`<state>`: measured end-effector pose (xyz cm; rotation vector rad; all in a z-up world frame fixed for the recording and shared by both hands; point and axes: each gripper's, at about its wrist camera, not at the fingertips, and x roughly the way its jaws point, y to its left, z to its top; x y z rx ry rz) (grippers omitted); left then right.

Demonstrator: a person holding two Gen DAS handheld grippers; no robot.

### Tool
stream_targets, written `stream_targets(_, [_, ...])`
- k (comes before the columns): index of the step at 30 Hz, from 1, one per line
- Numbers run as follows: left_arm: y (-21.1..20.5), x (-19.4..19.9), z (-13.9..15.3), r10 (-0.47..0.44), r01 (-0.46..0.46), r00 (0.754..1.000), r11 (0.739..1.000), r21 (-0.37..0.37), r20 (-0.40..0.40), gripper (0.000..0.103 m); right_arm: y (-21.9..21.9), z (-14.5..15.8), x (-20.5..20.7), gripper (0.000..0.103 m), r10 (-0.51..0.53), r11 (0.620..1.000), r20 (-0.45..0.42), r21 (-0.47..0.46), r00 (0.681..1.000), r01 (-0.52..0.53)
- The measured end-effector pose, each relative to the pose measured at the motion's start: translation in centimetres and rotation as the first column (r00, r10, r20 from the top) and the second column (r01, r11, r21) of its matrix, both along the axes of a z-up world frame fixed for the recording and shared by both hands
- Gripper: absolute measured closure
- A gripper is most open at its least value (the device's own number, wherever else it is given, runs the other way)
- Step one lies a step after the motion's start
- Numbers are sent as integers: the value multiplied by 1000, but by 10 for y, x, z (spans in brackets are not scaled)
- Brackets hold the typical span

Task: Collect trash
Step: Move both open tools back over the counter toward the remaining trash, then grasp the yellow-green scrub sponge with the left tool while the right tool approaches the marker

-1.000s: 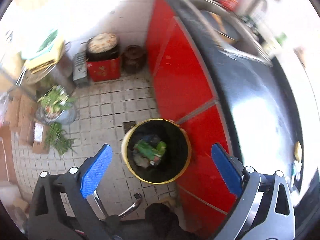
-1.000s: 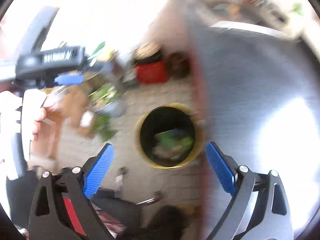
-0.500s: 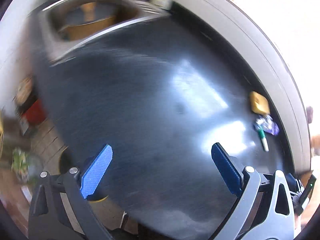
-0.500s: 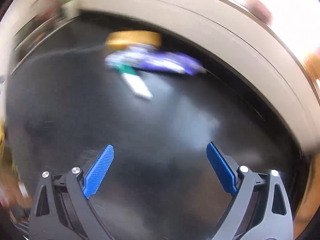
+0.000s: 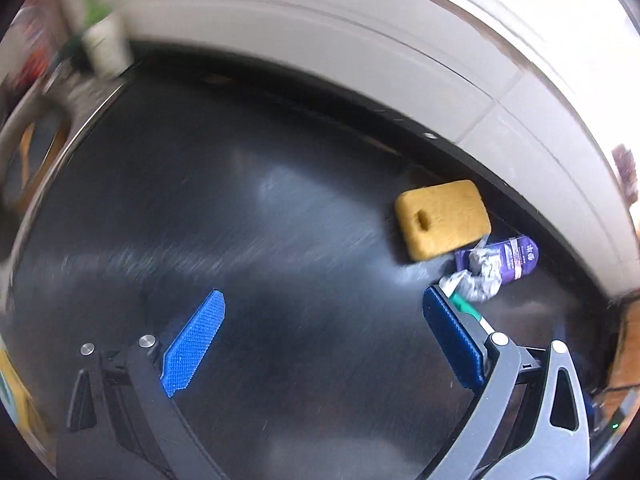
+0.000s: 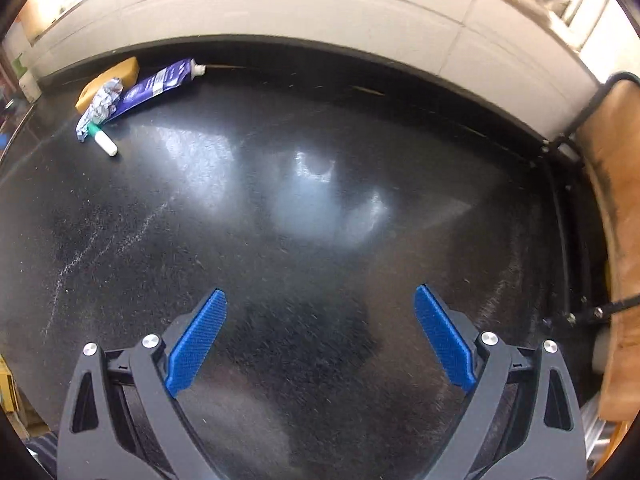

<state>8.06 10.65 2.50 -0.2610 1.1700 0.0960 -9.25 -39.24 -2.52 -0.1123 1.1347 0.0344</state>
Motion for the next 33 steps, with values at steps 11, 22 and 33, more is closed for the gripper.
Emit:
stream_targets(11, [-76,88,-43,-375,396,917,897,199,-135,7,40,-4,48,11,35,997,-23,65,999,-34])
stream_targets(22, [-108,119,-59,-558,579,808,812,77,-189,7,37,-17,59,11,-35,993,-68,108,997,42])
stream_targets(33, [-142,132,-67,-607,611,783,792,-20,-135,23,41,-23,61,11,-52,988,-86,139,995,64])
